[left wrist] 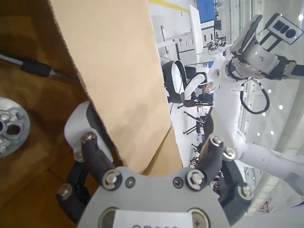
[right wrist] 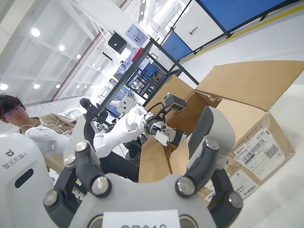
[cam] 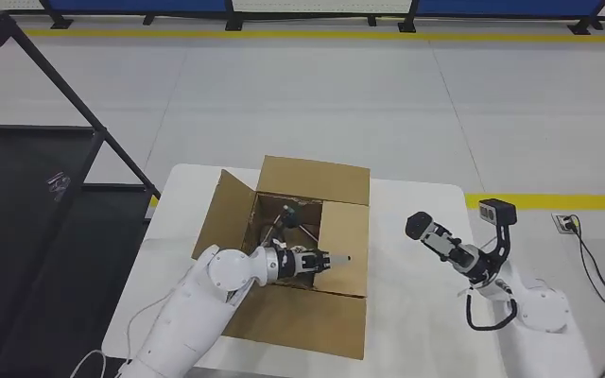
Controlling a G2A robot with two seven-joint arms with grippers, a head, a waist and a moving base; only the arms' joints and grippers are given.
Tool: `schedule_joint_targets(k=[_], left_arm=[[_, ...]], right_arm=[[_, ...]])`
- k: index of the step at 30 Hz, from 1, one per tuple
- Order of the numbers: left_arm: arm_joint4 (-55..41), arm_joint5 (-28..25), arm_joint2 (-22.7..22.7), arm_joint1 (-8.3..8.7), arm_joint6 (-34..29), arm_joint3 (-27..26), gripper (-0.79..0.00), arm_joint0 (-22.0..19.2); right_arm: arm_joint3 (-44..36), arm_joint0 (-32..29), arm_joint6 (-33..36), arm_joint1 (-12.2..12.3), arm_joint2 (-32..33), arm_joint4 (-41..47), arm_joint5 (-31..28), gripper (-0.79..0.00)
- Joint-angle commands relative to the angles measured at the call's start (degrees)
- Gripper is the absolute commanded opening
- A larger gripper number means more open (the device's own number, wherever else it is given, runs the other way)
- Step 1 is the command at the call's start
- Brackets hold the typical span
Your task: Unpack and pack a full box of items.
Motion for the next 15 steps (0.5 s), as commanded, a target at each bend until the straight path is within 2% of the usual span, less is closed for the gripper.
schedule_joint_targets(k=[1, 5, 10, 15], left_arm=[[-0.2, -0.7, -0.1, -0.06, 0.7, -0.5, 0.0, 0.0], [-0.1, -1.3, -1.0, 0.06, 2.6, -2.8, 0.0, 0.7], [1.0, -2.7, -1.4, 0.02, 7.1, -8.1, 0.0, 2.4], [0.6, -4.9, 0.7, -0.82, 10.0, -10.1, 0.0, 2.1]], right_arm=[[0.0, -0.1, -0.2, 0.2, -0.1, 0.1, -0.2, 0.0], [0.5, 0.0, -0.4, 0.6, -0.3, 1.2, -1.0, 0.0], [1.3, -0.2, -0.9, 1.1, -0.2, 2.6, -2.4, 0.0], [1.8, -0.9, -1.0, 1.6, 0.4, 5.8, -4.3, 0.0]])
